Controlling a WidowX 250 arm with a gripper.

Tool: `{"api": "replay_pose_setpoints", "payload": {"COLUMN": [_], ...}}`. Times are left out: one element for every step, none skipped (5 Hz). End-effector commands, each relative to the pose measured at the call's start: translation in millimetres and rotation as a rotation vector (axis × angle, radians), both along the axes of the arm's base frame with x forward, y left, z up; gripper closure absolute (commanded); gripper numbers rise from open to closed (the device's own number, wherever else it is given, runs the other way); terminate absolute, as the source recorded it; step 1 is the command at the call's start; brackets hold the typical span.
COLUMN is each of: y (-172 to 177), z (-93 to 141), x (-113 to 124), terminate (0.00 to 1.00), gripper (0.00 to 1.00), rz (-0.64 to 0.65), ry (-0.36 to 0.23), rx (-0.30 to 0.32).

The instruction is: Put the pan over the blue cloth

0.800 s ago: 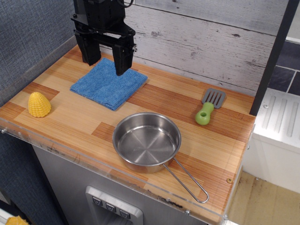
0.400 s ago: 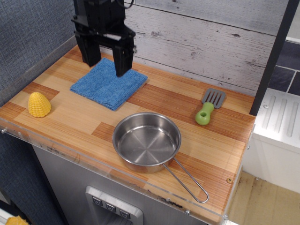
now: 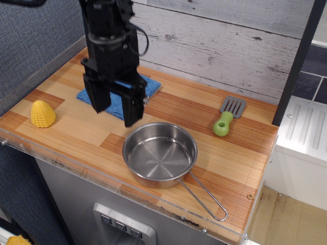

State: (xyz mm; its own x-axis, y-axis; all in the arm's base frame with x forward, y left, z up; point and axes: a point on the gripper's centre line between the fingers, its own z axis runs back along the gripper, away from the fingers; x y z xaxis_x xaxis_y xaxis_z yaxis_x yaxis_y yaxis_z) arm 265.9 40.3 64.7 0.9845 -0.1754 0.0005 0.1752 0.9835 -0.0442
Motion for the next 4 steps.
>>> {"api": "replay_pose_setpoints", "payload": {"y": [-14,-21,-24,-28], "z": [-6,-28,-38,-40], "x": [3,10,12,12], "terminate": [0.00,0.00,0.00,0.00], "gripper": [0.00,0.00,0.00,0.00], "rz": [-0.050,-0.058,-0.051,-0.065], "ry": [-0.038,0.000,0.021,0.014], "rx": [0.024,0.038,0.041,0.038]}}
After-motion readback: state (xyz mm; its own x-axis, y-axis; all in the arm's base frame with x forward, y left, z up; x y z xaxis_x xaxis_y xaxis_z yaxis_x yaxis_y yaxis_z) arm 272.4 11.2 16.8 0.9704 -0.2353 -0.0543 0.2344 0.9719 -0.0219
